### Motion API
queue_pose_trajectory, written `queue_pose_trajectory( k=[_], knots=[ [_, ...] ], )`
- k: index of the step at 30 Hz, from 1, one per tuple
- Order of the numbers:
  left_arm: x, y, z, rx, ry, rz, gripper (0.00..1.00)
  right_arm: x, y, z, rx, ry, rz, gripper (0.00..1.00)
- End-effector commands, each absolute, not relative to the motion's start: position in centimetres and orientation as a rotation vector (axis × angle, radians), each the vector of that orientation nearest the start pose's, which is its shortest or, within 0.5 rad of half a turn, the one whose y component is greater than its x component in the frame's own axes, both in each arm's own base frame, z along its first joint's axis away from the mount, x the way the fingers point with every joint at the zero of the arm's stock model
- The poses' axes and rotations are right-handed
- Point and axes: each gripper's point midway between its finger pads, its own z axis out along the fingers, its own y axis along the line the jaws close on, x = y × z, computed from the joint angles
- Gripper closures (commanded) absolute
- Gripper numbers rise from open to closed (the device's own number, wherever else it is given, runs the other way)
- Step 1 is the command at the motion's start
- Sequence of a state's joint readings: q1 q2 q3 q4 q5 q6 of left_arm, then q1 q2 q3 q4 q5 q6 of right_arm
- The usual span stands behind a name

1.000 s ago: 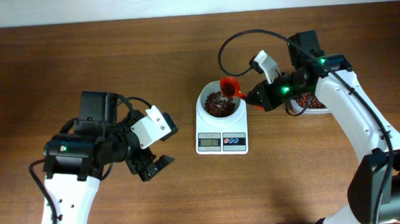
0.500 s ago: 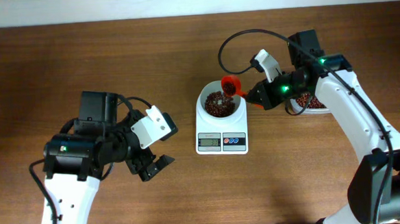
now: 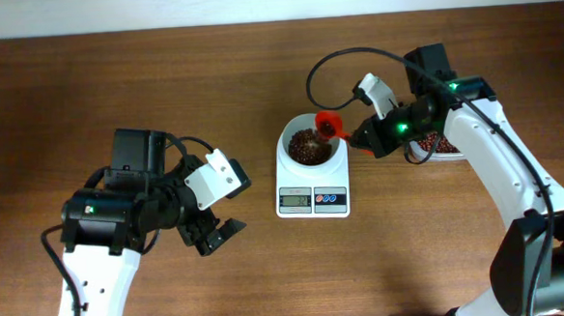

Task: Scoop and weigh 50g on scale
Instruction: 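Tilt the scoop with the right gripper, pouring beans gradually into the bowl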

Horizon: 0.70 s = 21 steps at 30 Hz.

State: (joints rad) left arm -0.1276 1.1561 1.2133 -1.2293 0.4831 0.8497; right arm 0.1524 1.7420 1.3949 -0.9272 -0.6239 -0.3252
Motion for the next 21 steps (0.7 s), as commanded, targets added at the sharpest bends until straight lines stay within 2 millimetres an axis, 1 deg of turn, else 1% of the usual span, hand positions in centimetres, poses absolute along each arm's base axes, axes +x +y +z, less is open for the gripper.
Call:
queue_pose_trajectory(
  k=[1,5,6,7,9,10,11,18,19,20,21],
  knots=[
    [23.1,-11.1,22.0,1.335,2.198,-0.425,0.01,35.8,15.6,13.9,-0.743,2.598,0.799,0.96],
    [23.1,-11.1,22.0,1.335,2.198,-0.425,0.01,35.6,15.7,14.0,-0.744,2.596,0.821,0.96],
    [23.1,-11.1,22.0,1.335,2.198,-0.425,0.01,34.9,16.6,14.6,-0.814,2.541,0.905,0.96],
    [23.1,-11.1,22.0,1.335,2.198,-0.425,0.01,34.1,17.6,15.4,-0.937,2.441,0.987,0.96],
    [23.1,-11.1,22.0,1.336,2.198,-0.425,0.01,34.5,16.9,14.8,-0.906,2.489,0.920,0.96],
    [23.1,-11.1,22.0,1.335,2.198,-0.425,0.01,34.9,16.0,14.2,-0.838,2.560,0.848,0.96],
    [23.1,-11.1,22.0,1.335,2.198,-0.425,0.01,35.0,15.6,13.8,-0.803,2.594,0.816,0.96],
    [23.1,-11.1,22.0,1.335,2.198,-0.425,0.01,35.0,15.7,13.9,-0.803,2.592,0.826,0.96],
    [23.1,-11.1,22.0,1.335,2.198,-0.425,0.01,34.7,16.1,14.2,-0.809,2.580,0.868,0.96],
    [23.1,-11.1,22.0,1.336,2.198,-0.425,0.01,33.9,17.3,15.2,-0.907,2.484,0.981,0.96],
    [23.1,-11.1,22.0,1.335,2.198,-0.425,0.01,32.9,18.5,16.4,-1.036,2.340,1.088,0.96]
  ],
)
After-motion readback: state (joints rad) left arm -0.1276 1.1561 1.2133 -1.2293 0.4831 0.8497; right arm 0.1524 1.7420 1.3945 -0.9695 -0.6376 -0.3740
